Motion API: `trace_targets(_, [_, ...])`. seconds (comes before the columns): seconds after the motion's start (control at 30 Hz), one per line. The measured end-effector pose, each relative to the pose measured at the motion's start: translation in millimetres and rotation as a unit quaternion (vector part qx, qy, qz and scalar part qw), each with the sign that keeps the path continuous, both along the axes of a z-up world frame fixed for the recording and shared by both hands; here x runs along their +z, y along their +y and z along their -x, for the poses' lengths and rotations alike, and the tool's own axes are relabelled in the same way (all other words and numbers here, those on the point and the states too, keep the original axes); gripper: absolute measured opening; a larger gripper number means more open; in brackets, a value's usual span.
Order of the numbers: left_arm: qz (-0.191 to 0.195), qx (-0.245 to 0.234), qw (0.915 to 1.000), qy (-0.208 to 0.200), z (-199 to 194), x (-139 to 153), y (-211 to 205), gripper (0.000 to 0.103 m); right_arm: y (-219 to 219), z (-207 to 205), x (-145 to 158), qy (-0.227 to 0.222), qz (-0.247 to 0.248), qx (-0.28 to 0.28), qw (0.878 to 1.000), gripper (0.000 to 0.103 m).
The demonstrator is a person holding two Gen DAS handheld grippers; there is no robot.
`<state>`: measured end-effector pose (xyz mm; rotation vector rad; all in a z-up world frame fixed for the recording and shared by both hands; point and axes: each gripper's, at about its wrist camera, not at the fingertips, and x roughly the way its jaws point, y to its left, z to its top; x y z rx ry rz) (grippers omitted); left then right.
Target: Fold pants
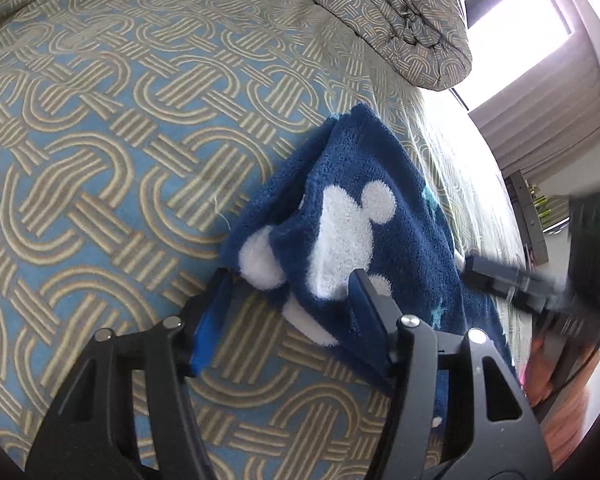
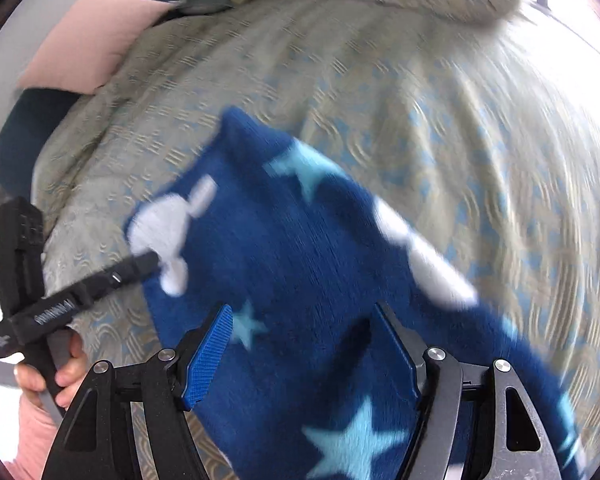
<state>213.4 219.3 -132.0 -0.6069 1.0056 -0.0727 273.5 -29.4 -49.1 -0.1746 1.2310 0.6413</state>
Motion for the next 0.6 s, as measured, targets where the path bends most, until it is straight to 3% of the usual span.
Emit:
trace_targets(0.07, [-0.004, -0.001, 1.0, -0.003, -4.5, -0.3, -2.0, 0.061, 15.2, -12.9, 7.4, -0.004, 0.004, 0.028, 1.0, 0.073])
trace_targets(0.2, [-0.017, -0.001, 0.9998, -0.004, -14.5, -2.4, -1.6, 0.041, 48.8, -46.9, 4.1, -0.01, 0.046, 0.057, 0.997, 0.073])
trace_targets(0.27, [-0.005, -0.002, 1.0, -0.004, -15.7, -2.6, 2.0, 0.039, 66.5, -59.5, -4.3, -0.004, 0.063, 0.074, 0.995, 0.073])
trace_targets(0.43, [0.004, -0.006, 0.9999, -0.007, -6.6, -2.7, 5.7, 0.039, 101.6, -81.9, -32.3, 0.015, 0.073, 0.131, 0.989, 0.073])
trace_targets(0.5, [0.008, -0.002, 0.9999, -0.012, -3.6, -4.8, 6.8, 0.041, 112.5, -89.2, -44.9, 0.046, 0.069, 0.159, 0.984, 0.077])
trace_targets(0.6, [0.012, 0.0, 0.9997, -0.02, -5.6, -7.1, 8.2, 0.042, 125.9, -91.4, -57.7, 0.051, 0.061, 0.18, 0.98, 0.082])
